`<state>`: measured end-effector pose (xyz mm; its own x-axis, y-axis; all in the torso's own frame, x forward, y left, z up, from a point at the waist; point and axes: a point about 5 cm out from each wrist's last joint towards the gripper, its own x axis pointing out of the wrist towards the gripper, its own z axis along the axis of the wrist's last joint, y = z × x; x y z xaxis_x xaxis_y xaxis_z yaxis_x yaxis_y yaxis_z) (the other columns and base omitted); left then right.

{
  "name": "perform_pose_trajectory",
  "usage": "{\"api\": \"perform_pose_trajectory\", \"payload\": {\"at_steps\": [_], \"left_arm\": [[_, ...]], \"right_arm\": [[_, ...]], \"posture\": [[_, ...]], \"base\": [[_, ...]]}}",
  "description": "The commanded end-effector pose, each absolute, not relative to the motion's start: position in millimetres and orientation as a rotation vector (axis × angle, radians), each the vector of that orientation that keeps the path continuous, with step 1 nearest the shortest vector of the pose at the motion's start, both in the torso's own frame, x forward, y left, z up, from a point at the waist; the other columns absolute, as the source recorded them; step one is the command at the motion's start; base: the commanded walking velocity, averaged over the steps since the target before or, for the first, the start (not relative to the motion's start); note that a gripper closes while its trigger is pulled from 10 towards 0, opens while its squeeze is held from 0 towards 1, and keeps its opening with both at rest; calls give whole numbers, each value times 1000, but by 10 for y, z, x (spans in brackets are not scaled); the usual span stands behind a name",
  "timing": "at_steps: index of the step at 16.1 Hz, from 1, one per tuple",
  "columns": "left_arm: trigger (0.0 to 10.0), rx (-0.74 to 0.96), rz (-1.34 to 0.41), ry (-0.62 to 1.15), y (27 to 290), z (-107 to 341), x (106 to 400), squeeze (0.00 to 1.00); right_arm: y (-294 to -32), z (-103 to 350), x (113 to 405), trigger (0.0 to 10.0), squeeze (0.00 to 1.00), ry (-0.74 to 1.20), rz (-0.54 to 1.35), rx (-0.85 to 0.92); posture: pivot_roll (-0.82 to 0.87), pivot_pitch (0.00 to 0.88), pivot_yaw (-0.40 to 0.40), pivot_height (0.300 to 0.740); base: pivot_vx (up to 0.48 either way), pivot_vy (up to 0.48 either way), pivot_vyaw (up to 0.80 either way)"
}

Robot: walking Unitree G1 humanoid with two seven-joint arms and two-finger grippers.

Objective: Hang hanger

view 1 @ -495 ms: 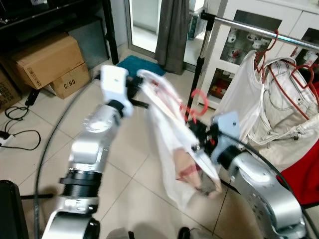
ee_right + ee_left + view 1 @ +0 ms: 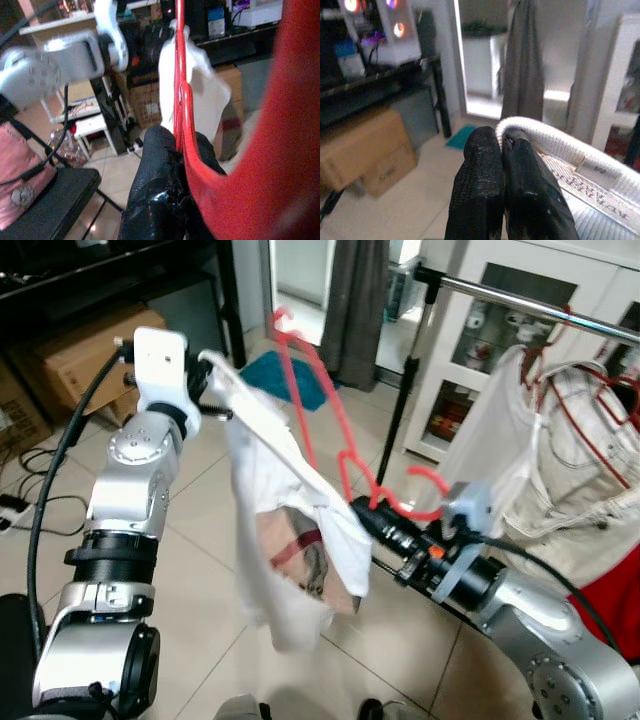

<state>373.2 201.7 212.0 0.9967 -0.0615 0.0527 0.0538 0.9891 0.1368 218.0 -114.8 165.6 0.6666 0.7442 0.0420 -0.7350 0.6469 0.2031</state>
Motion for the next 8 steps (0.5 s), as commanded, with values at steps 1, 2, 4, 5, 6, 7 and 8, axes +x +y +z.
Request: {"api": "perform_pose_trajectory", "payload": {"at_steps": [1, 2, 4, 5, 6, 7, 8], "left_arm": [[0, 129, -11, -107, 2136, 2272, 3752, 0], [0, 132, -156, -93, 1907, 2190, 3723, 0], [0, 136, -395, -80, 1543, 2059, 3593, 0], [0, 124, -625, -63, 1236, 1944, 3364, 0], [0, 104, -760, -46, 1085, 1873, 3166, 0], [0, 97, -788, -35, 1062, 1851, 3105, 0], [0, 87, -836, -21, 1052, 1822, 2992, 0]], "right_arm": [[-1250, 1665, 2220, 0, 0, 38, 769, 220], [-1260, 1665, 2350, 0, 0, 40, 643, 216], [-1279, 1665, 2534, 0, 0, 32, 445, 266], [-1342, 1645, 2688, 0, 0, 18, 231, 375], [-1401, 1608, 2797, 0, 0, 11, 91, 392], [-1416, 1599, 2829, 0, 0, 7, 61, 386], [-1445, 1584, 2873, 0, 0, -2, 17, 400]], "posture": [[31, 24, -2, 740], [31, 25, 0, 740], [34, 29, 1, 740], [36, 31, 0, 740], [41, 36, -4, 740], [43, 37, -4, 740], [46, 39, -7, 740]], "base": [[0, 0, 0], [0, 0, 0], [0, 0, 0], [0, 0, 0], [0, 0, 0], [0, 0, 0], [0, 0, 0]]}}
